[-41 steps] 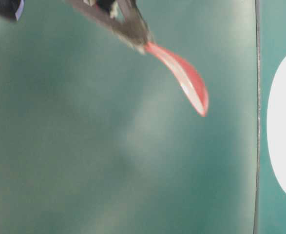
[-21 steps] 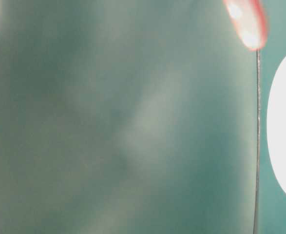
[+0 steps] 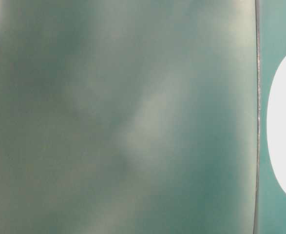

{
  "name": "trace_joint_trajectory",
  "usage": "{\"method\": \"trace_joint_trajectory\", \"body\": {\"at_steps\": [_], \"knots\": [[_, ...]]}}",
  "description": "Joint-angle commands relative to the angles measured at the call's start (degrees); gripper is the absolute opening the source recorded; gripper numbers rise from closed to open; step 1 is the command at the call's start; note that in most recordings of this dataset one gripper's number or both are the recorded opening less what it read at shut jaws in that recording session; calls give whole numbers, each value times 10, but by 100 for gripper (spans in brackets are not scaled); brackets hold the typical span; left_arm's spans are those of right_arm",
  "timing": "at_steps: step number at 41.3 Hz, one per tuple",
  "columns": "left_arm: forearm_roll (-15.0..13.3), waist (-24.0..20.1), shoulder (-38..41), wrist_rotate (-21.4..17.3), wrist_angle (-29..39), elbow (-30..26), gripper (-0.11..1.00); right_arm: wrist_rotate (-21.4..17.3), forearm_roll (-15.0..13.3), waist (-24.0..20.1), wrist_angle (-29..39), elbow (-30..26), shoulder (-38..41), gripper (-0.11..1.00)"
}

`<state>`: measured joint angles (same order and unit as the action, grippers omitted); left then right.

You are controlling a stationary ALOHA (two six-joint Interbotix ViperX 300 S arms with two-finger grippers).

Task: Scoop the yellow hexagonal prism block from the bowl with a spoon using the right arm.
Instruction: 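Carry the spoon back and lower it onto the spoon rest, then open the right gripper, release the spoon, and withdraw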

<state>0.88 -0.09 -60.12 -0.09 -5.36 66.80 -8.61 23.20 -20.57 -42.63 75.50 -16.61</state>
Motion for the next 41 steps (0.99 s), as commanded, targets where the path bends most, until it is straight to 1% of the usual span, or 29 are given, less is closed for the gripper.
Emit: {"method": "trace_joint_trajectory", "body": {"at_steps": [1, 5, 10, 23, 25, 31, 34, 41], "knots": [[1, -1, 3, -1, -3, -17, 6, 0, 15, -14, -32, -8, 30, 24], [1, -1, 3, 0, -3, -17, 6, 0, 25, -23, -45, -11, 53, 24], [1, 0, 3, 0, -3, -17, 6, 1, 35, -28, -49, -9, 58, 24], [1, 0, 3, 3, -3, -17, 6, 0, 38, -31, -46, -11, 59, 24], [2, 0, 3, 4, -3, -17, 6, 0, 42, -31, -47, -11, 59, 24], [1, 0, 4, 3, -3, -17, 6, 0, 75, -31, -47, -13, 60, 24], [1, 0, 4, 4, -4, -17, 6, 0, 79, -31, -45, -15, 60, 24], [1, 0, 4, 4, -3, -17, 6, 1, 79, -34, -40, -17, 60, 24]]}}
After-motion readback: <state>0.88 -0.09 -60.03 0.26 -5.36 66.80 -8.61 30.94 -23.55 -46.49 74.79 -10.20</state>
